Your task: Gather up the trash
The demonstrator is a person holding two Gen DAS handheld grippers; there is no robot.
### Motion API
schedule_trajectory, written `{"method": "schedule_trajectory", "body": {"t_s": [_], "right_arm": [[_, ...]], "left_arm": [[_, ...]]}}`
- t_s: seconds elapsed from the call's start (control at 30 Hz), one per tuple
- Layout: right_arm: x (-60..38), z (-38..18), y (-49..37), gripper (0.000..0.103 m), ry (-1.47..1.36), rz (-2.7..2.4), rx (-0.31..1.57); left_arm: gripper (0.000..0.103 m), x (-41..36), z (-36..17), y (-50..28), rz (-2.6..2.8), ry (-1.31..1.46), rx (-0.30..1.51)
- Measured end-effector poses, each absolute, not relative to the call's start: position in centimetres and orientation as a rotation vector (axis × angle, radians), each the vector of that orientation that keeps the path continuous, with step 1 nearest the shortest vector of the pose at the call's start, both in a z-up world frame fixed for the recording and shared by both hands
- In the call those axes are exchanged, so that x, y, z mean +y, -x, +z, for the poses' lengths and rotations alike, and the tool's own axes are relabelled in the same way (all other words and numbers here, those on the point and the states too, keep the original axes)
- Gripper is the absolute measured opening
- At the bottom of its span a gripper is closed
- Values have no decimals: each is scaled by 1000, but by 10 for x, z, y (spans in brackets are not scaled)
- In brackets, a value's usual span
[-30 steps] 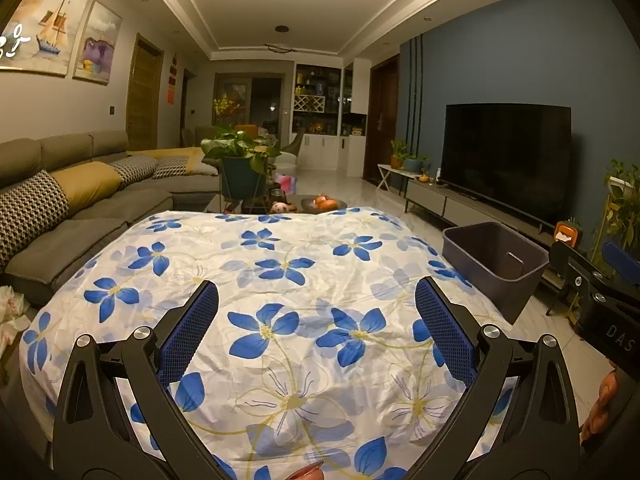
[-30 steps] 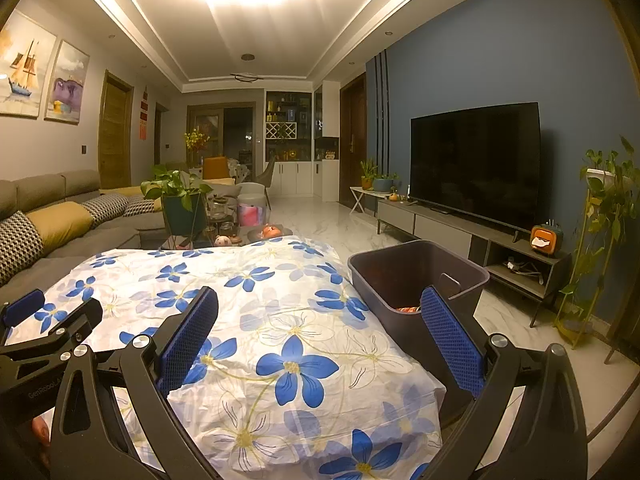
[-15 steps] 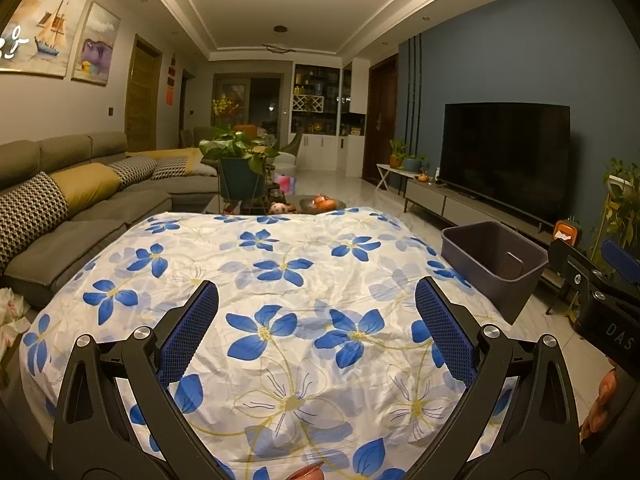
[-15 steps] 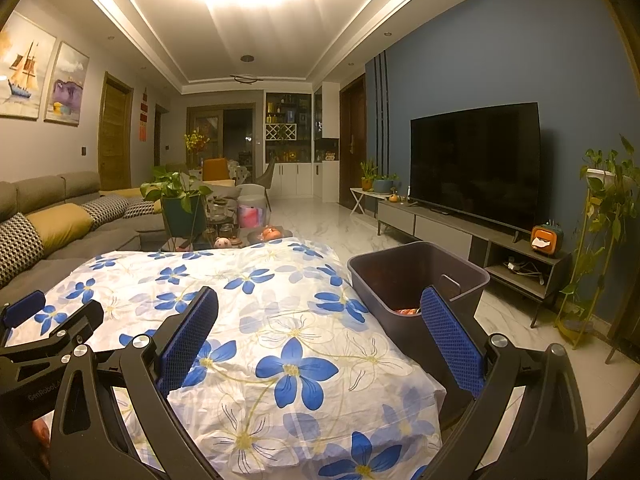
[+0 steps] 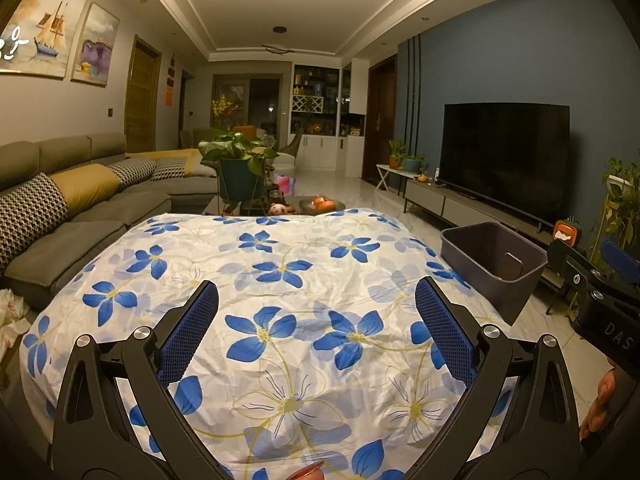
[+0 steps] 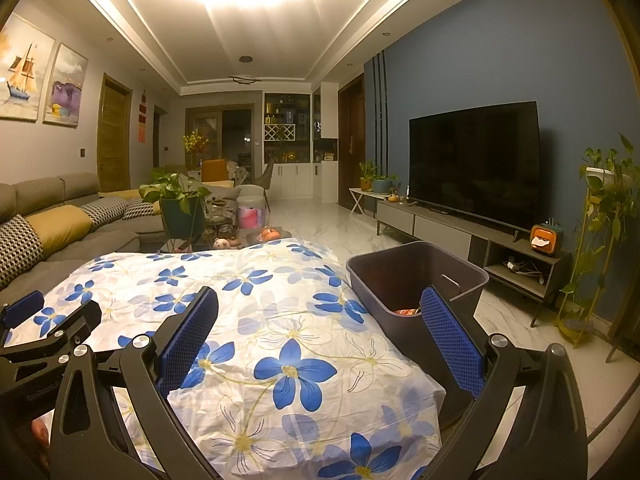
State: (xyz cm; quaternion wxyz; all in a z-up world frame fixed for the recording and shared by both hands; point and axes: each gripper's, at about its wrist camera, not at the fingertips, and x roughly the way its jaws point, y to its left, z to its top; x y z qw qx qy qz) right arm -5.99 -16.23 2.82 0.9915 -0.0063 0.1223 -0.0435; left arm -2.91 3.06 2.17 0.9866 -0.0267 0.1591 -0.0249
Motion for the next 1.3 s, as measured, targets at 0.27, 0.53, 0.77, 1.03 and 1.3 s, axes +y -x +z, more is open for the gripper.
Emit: {"method": "schedule_trajectory", "body": {"t_s": [0.27,0.53,0.77,1.03,1.3], "right_arm": [[-163,28,60,97,13,-88,245],[-163,28,60,97,13,-88,245],[-164,29,60,97,11,-88,245],[-165,32,58,97,5,-91,249],[-164,31,60,97,-2,-97,248]], "left_arm": [[97,31,21,29,-49,53,319],[97,30,22,29,-49,53,320],[97,30,23,29,-49,53,320],[95,29,24,29,-45,25,318],[89,30,23,29,-55,28,314]]}}
